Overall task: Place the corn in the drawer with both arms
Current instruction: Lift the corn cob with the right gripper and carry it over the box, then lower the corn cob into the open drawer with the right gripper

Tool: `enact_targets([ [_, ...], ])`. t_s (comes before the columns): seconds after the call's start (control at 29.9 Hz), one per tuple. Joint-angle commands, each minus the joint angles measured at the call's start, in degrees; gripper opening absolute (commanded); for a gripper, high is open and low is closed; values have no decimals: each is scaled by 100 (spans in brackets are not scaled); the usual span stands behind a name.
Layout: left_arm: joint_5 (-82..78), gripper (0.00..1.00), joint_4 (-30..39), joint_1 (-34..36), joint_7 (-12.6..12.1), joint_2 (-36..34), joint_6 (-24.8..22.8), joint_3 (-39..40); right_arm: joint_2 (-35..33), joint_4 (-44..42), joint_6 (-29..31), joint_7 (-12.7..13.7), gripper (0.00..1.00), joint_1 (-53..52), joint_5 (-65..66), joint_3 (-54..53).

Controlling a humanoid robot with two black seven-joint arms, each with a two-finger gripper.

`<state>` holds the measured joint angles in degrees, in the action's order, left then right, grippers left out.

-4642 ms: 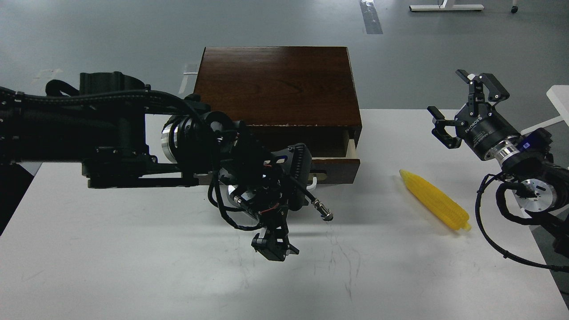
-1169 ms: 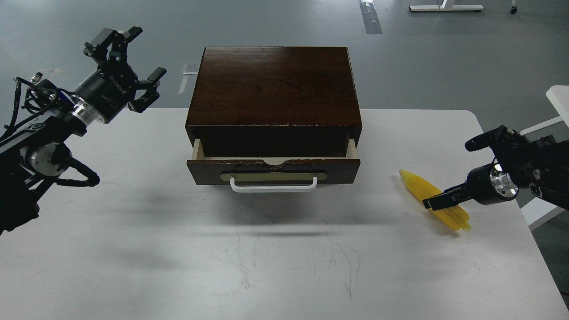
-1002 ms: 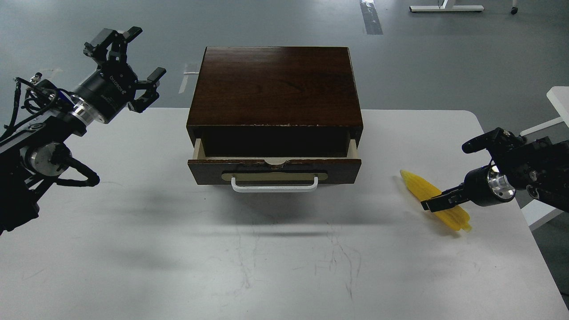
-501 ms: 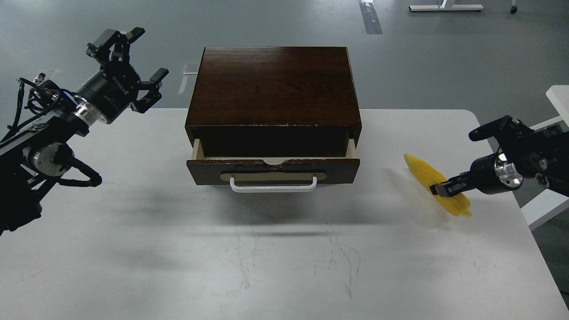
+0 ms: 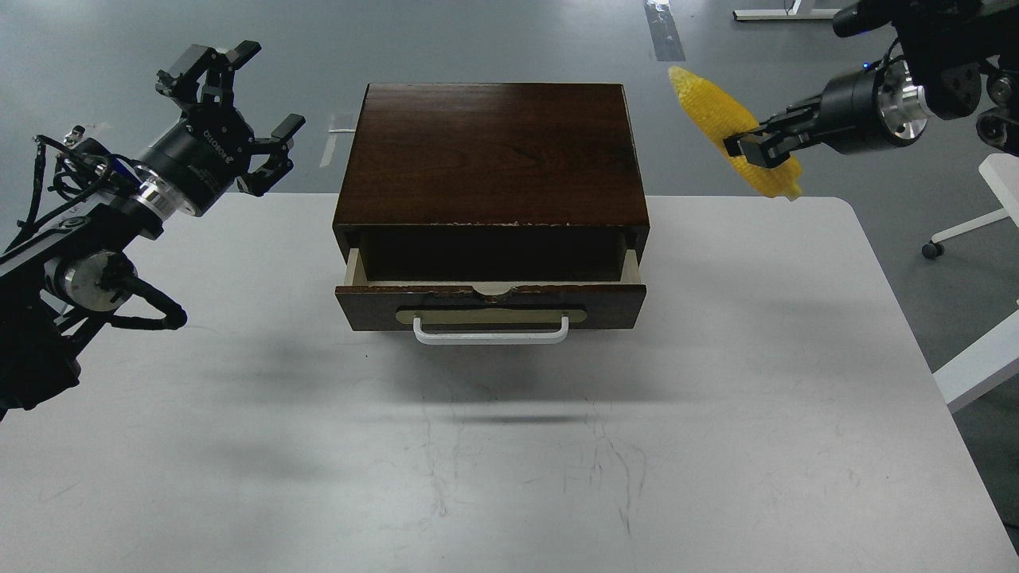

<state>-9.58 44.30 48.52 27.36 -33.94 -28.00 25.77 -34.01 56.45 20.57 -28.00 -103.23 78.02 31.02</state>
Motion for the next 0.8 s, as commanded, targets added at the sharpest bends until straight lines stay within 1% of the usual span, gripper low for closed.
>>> enact_targets([
  [0.0,0,98,0,-1,6,-16,0,-2,570,76,-9,0,2,-522,3,150],
  [0.07,0,98,0,8,-2,-16,0,-2,1105,76,-36,0,2,-864,-6,317],
  [0.13,0,98,0,8,6,-25,0,-2,1491,85,-53,0,2,-1006,-6,352],
  [0.2,9,98,9,17,6,-25,0,-2,1721,103,-97,0,2,-1076,-6,370],
  [0.33,0,98,62,25,-2,-25,0,33,2328,348,-413,0,2,-1226,20,449],
  [0.47,0,98,123,26,-2,-25,0,34,2592,691,-703,0,2,-1375,29,721],
  [0.53,0,98,123,26,-2,-25,0,42,2689,971,-1062,0,2,-1437,90,923],
  [0.77,-9,98,132,26,-2,-51,0,42,2865,1043,-1626,0,3,-1472,556,1283],
])
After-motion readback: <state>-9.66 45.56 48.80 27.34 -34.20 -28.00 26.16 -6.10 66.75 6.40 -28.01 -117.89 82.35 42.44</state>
